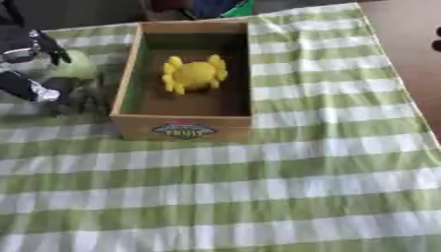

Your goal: Pick up objects on the table and place them in the box.

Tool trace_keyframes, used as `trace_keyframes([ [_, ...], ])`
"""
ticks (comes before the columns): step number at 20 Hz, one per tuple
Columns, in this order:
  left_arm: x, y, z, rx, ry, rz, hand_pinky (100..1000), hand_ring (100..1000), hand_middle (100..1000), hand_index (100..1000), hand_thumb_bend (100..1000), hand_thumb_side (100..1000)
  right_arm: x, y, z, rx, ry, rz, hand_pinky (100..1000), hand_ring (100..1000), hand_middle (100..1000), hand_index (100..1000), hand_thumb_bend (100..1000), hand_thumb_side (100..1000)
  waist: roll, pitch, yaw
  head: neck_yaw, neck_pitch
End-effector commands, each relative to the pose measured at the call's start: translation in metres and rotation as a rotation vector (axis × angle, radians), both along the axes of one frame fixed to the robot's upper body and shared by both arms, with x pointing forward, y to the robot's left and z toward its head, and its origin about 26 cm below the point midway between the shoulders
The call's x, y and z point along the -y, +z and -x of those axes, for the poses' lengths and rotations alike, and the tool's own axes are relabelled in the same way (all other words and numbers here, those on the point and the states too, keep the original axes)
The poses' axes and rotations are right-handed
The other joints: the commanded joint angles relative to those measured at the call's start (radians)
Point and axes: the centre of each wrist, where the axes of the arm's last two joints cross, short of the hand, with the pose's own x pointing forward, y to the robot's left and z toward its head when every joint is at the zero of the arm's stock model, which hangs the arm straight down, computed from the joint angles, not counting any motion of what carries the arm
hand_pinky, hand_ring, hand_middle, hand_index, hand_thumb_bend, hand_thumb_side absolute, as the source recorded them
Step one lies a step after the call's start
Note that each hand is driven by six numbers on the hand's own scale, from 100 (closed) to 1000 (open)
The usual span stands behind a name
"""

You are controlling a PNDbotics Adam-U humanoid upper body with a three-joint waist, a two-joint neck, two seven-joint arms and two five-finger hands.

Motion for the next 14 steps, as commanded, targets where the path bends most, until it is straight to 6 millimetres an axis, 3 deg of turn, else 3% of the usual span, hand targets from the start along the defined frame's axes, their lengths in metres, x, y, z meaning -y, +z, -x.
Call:
trace_keyframes([
  [1, -0.010, 0.012, 0.004, -0.093, -0.046, -0.134, 641, 738, 586, 800, 447, 657, 0.002, 0.009, 0.004, 0.031, -0.012, 0.014, 775, 771, 683, 825, 100, 1000, -0.005, -0.024, -0.002, 0.000, 0.000],
  [5, -0.010, 0.011, 0.004, -0.097, -0.047, -0.135, 641, 738, 586, 800, 447, 657, 0.002, 0.009, 0.004, 0.031, -0.014, 0.013, 775, 771, 683, 825, 100, 1000, -0.005, -0.024, -0.002, 0.000, 0.000],
  [8, -0.010, 0.005, 0.002, -0.119, -0.044, -0.145, 617, 684, 536, 796, 434, 673, 0.002, 0.008, 0.004, 0.028, -0.016, 0.010, 775, 772, 682, 826, 100, 1000, -0.004, -0.022, -0.001, -0.002, 0.004],
  [14, -0.008, -0.003, -0.001, -0.143, -0.034, -0.156, 608, 678, 588, 815, 423, 693, 0.002, 0.008, 0.004, 0.025, -0.018, 0.008, 776, 772, 681, 825, 100, 1000, -0.004, -0.018, -0.003, -0.001, 0.005],
])
